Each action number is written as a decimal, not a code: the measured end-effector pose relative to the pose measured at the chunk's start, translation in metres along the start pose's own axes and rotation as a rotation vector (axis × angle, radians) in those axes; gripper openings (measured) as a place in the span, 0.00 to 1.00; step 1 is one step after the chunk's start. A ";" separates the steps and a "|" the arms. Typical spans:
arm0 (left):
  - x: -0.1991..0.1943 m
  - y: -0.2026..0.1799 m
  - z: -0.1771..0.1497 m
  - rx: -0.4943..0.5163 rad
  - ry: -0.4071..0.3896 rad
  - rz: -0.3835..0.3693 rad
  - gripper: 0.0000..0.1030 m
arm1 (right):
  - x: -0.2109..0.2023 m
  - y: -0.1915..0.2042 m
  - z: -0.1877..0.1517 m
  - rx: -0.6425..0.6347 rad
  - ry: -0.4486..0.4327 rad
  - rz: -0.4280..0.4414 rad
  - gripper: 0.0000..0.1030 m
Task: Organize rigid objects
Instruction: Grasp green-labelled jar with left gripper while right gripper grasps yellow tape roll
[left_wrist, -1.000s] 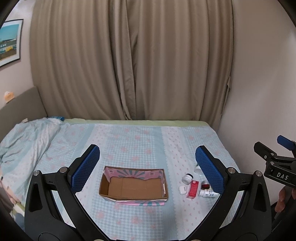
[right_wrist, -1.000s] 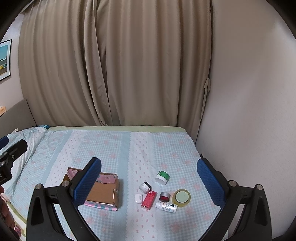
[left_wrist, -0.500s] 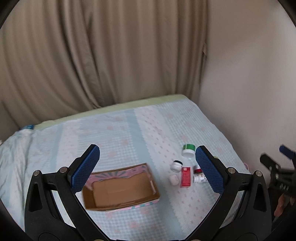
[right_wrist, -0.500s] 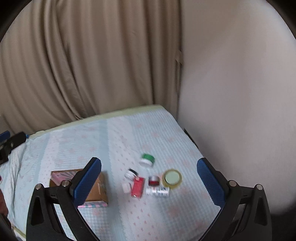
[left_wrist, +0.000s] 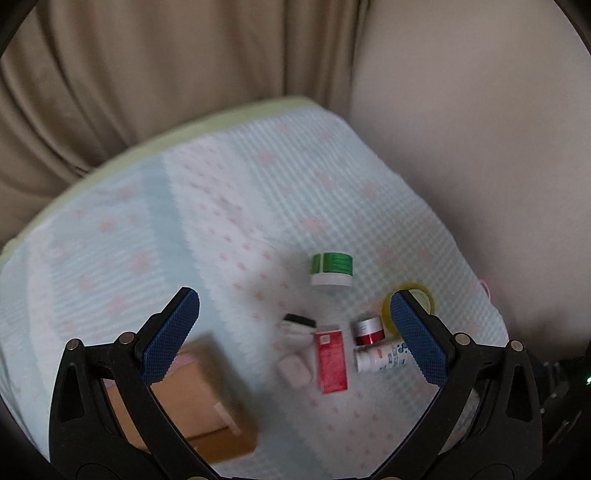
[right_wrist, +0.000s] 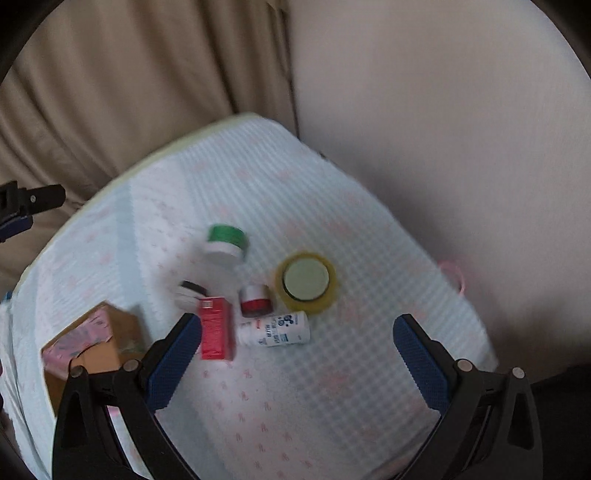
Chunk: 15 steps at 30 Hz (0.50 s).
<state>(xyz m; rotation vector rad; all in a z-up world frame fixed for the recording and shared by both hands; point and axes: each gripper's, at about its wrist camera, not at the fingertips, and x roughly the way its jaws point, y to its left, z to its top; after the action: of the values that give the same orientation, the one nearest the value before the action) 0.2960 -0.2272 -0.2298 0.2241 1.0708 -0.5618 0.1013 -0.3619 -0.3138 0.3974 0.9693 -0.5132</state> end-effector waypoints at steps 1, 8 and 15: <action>0.018 -0.003 0.003 0.005 0.020 -0.008 1.00 | 0.013 -0.003 -0.001 0.026 0.014 -0.005 1.00; 0.149 -0.029 0.013 0.068 0.178 -0.033 1.00 | 0.125 -0.013 -0.002 0.240 0.144 -0.015 1.00; 0.232 -0.043 0.010 0.076 0.280 -0.055 1.00 | 0.196 -0.003 -0.005 0.310 0.227 -0.055 1.00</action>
<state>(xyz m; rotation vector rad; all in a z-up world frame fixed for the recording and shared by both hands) 0.3635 -0.3429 -0.4245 0.3481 1.3311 -0.6333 0.1871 -0.4067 -0.4845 0.7206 1.1246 -0.6814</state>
